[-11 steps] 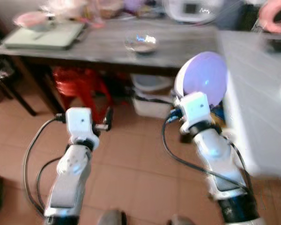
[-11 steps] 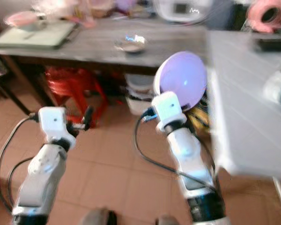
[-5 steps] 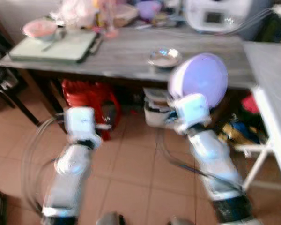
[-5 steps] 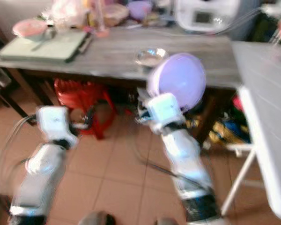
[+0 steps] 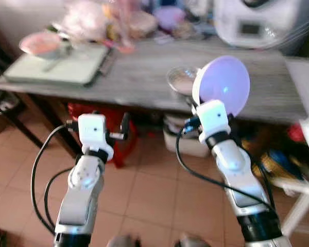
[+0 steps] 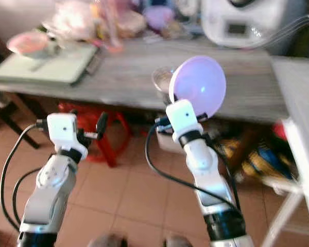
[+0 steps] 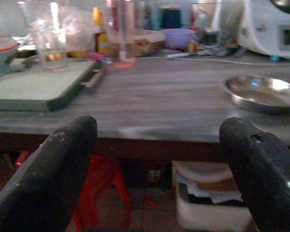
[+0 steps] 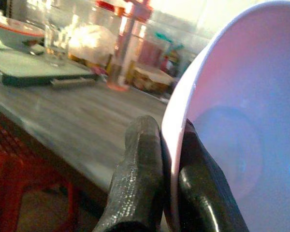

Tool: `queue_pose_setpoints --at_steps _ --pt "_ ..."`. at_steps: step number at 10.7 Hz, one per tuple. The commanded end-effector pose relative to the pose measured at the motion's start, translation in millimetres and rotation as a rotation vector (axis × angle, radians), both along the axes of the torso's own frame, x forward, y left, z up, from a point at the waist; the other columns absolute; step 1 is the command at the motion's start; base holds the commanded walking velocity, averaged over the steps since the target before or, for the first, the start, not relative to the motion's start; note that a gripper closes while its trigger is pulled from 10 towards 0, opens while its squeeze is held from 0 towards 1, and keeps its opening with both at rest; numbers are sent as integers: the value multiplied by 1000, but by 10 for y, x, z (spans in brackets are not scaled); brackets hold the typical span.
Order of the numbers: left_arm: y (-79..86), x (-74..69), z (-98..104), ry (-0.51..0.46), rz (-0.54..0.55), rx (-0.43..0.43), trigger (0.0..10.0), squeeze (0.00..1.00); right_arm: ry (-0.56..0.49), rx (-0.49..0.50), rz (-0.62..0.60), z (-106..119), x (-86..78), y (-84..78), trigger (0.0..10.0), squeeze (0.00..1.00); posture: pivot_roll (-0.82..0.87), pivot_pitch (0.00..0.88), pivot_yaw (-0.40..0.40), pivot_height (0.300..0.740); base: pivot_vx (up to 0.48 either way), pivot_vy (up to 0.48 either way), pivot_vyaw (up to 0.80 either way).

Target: Setting the table

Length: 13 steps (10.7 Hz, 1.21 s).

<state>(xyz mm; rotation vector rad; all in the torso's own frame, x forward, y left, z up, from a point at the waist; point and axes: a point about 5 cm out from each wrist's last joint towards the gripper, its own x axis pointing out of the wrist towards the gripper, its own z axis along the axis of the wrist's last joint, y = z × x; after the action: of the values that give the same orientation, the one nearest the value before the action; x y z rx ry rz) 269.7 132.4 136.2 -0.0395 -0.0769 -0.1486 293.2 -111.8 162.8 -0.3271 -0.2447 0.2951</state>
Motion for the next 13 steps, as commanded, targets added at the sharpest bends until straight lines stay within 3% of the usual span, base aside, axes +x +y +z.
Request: queue_pose_setpoints --at_steps 1,6,10,13 --pt "34 -20 -5 2 1 5 10000 0 -15 5 35 35 -17 94 10000 0 35 87 72 740 465 0 0" --pt "21 -36 1 5 -16 -3 10000 0 -19 -22 -3 25 30 83 10000 0 43 92 76 740 462 0 0" --pt "60 -97 -29 22 2 -17 10000 0 -13 -48 -22 78 198 9 10000 0 57 114 74 740 0 0 0" --pt "146 -177 -52 54 69 -3 10000 0 -4 -77 106 251 421 32 10000 0 85 160 73 740 0 0 0"
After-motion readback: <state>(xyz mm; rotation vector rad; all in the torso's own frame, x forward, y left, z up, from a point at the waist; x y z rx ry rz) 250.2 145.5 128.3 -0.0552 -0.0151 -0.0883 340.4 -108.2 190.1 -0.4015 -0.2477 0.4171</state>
